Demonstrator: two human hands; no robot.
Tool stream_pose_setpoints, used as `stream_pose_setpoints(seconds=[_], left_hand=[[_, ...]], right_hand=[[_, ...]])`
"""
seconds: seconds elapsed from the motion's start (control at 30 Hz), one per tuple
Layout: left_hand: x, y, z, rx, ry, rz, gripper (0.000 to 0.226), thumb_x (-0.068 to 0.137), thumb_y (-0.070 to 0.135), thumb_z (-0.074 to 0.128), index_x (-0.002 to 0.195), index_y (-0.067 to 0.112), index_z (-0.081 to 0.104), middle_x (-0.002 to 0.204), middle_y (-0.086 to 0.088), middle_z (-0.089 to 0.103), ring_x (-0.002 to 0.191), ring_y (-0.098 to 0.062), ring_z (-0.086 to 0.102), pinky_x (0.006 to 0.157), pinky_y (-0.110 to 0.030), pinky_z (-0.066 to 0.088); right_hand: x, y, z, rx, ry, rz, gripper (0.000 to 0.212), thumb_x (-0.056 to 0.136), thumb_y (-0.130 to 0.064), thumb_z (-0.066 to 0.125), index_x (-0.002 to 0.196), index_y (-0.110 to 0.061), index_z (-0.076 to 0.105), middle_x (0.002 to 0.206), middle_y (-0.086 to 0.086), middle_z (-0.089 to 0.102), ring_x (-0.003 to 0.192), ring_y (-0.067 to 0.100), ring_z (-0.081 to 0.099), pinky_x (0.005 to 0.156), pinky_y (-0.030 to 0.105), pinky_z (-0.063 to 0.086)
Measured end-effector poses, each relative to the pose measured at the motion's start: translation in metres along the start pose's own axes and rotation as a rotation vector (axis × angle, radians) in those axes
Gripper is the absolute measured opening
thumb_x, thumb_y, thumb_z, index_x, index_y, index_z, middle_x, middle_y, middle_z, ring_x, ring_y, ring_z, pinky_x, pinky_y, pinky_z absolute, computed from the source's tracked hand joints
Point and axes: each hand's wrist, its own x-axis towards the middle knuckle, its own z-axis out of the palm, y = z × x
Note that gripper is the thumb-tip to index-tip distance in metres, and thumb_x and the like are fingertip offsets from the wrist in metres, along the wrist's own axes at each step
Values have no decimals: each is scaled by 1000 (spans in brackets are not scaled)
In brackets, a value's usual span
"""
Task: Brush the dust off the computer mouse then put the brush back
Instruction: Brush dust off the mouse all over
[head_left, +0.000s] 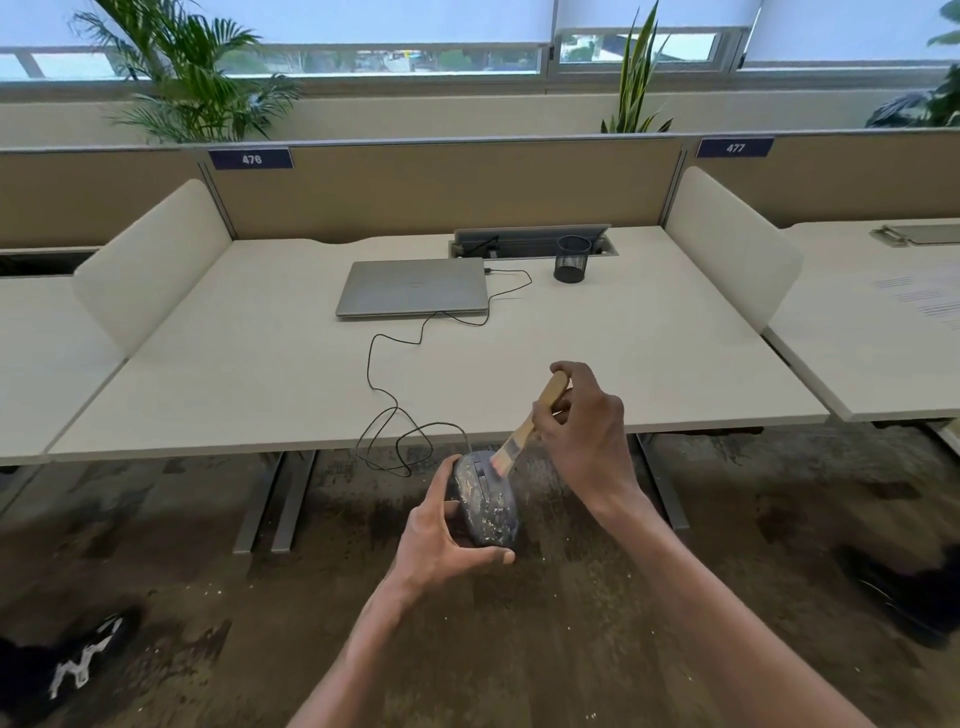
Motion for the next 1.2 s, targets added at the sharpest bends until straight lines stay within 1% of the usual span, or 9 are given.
stream_pose_setpoints(seconds=[0.17, 0.3, 0.43, 0.6, 0.73, 0.87, 0.97, 1.07, 1.2], left_hand=[[-2, 4, -1, -1, -13, -3, 129, 56, 26, 100, 158, 22, 20, 113, 7, 58, 90, 19, 53, 67, 6, 42], [-6, 4, 0, 10, -5, 0, 129, 55, 29, 100, 157, 25, 21, 114, 7, 58, 92, 16, 53, 68, 7, 41], [-4, 6, 2, -4, 12, -18, 129, 55, 30, 100, 156, 29, 21, 101, 14, 62, 87, 14, 58, 66, 6, 41], [-4, -2, -2, 13, 32, -37, 131, 53, 40, 99, 156, 32, 19, 125, -5, 66, 101, -5, 64, 72, 5, 44], [-4, -2, -2, 29, 37, -39, 132, 52, 39, 100, 157, 31, 19, 126, -7, 68, 100, -6, 65, 73, 4, 45], [-3, 4, 1, 43, 39, -40, 136, 50, 46, 99, 158, 31, 17, 130, -8, 67, 109, -11, 63, 90, -14, 46], [-4, 4, 3, 40, 49, -42, 138, 47, 51, 98, 157, 33, 17, 135, -9, 65, 117, -15, 63, 97, -21, 47], [-3, 4, 5, 52, 56, -42, 139, 46, 53, 98, 157, 31, 18, 138, -8, 63, 119, -16, 62, 98, -23, 46], [-2, 9, 8, 40, 50, -21, 135, 48, 47, 99, 156, 28, 21, 133, -2, 64, 114, -12, 63, 91, -11, 46]], right_hand=[[-3, 5, -4, 31, -30, 44, 44, 92, -9, 69, 133, -10, 52, 89, 6, 69, 77, 20, 74, 66, 25, 63], [1, 8, -8, -32, 30, -31, 36, 95, -9, 66, 128, -11, 53, 85, 3, 67, 74, 20, 71, 64, 28, 62], [-2, 9, -7, 30, -55, -123, 27, 94, 3, 59, 114, -15, 55, 88, 1, 71, 82, 14, 72, 71, 34, 63], [-12, 16, -14, 61, -163, -123, 36, 92, 16, 46, 102, -18, 55, 87, 0, 68, 85, 12, 73, 73, 35, 64], [-12, 10, -20, 92, -145, -150, 36, 92, 17, 49, 100, -17, 57, 90, 3, 70, 87, 10, 72, 76, 31, 63], [-18, 4, -24, 84, -224, -217, 31, 90, 17, 49, 102, -10, 59, 91, 4, 70, 88, 11, 72, 79, 33, 63], [-22, 4, -27, 48, -216, -207, 31, 90, 15, 51, 101, -13, 57, 87, 1, 69, 84, 14, 72, 74, 37, 63], [-21, -2, -29, 40, -120, -178, 19, 93, -1, 63, 102, -16, 57, 87, 1, 71, 79, 16, 73, 68, 33, 63], [-23, -18, -24, 44, -78, -160, 11, 93, -9, 68, 102, -9, 61, 84, 2, 71, 71, 16, 73, 62, 27, 59]])
